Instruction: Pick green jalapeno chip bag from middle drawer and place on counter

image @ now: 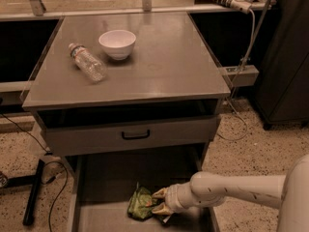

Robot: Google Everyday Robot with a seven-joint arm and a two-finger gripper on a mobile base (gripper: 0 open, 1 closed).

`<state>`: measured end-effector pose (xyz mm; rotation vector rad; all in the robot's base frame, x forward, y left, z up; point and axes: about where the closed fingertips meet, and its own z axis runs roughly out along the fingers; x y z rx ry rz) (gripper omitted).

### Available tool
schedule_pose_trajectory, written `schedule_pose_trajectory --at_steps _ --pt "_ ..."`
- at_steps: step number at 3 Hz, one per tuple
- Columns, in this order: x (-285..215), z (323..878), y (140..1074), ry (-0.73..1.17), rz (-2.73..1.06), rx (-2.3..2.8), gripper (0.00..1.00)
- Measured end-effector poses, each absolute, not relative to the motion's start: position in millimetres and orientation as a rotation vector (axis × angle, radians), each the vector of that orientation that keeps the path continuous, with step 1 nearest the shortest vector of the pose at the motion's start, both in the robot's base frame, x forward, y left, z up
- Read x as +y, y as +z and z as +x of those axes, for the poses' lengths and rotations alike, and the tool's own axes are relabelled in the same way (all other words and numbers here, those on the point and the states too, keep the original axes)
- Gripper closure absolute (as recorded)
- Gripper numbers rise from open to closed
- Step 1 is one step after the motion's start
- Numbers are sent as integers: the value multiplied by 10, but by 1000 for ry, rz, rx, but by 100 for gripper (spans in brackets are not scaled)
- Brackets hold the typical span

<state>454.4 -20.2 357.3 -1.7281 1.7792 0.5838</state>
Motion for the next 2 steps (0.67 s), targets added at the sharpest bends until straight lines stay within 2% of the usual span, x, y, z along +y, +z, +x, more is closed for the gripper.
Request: schedule_pose_trajectory --at_steps 1,2 --pt "-202 4544 3573 584 -1728 1779 91" --pt "-202 4544 3572 584 -1728 1779 100"
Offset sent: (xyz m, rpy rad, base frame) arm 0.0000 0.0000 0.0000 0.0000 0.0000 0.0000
